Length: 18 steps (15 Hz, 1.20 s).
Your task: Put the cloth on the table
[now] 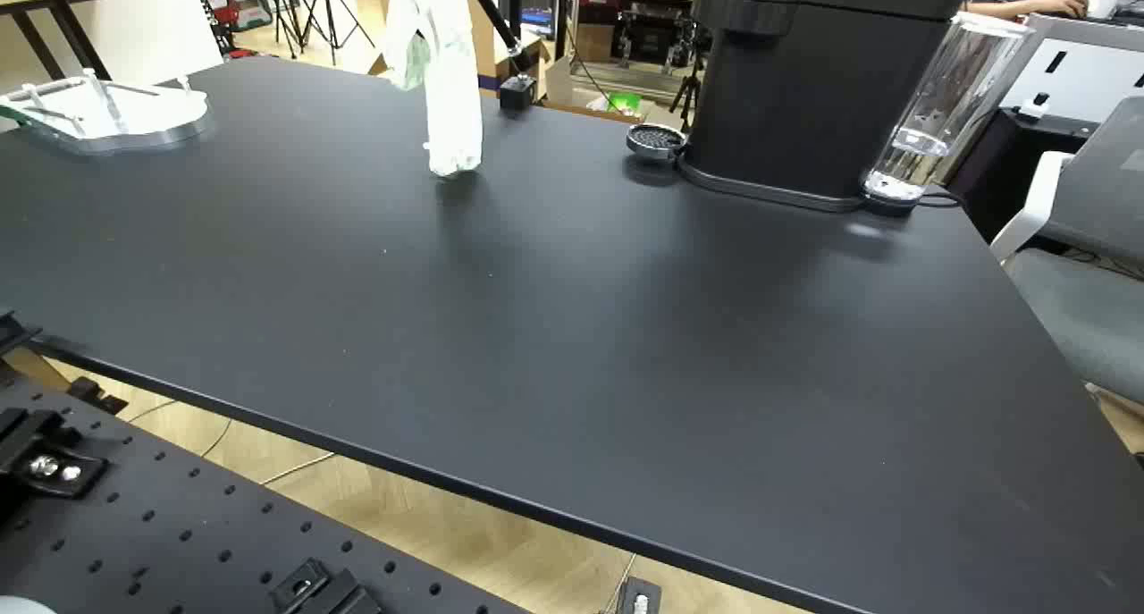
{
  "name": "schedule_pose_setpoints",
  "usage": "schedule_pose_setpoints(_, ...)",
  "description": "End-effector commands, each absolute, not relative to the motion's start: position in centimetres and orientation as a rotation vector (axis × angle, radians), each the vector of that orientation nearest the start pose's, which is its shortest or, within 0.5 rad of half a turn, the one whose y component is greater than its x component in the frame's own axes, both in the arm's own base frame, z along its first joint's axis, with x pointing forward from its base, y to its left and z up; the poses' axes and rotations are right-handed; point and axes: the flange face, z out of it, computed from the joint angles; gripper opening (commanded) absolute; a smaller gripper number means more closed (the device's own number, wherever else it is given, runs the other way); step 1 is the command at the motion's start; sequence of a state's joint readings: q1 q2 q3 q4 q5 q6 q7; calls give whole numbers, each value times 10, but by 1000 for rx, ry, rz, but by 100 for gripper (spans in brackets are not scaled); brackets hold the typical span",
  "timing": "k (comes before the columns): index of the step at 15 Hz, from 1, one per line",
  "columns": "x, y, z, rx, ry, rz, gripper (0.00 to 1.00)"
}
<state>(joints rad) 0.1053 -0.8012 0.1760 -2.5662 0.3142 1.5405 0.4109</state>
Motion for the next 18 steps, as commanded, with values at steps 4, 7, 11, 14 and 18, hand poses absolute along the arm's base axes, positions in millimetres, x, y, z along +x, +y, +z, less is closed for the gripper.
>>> schedule_pose_setpoints(4, 268, 118, 493, -2987, 334, 417, 100)
schedule_pose_setpoints(7, 268, 118, 493, -2988, 334, 417, 100)
schedule_pose_setpoints(11, 268, 118, 493, -2988, 334, 417, 100)
schedule_pose_setpoints(14, 275, 111, 494, -3027, 346, 356, 100)
schedule_pose_setpoints(18, 308, 94, 495, -3116, 298, 211, 100)
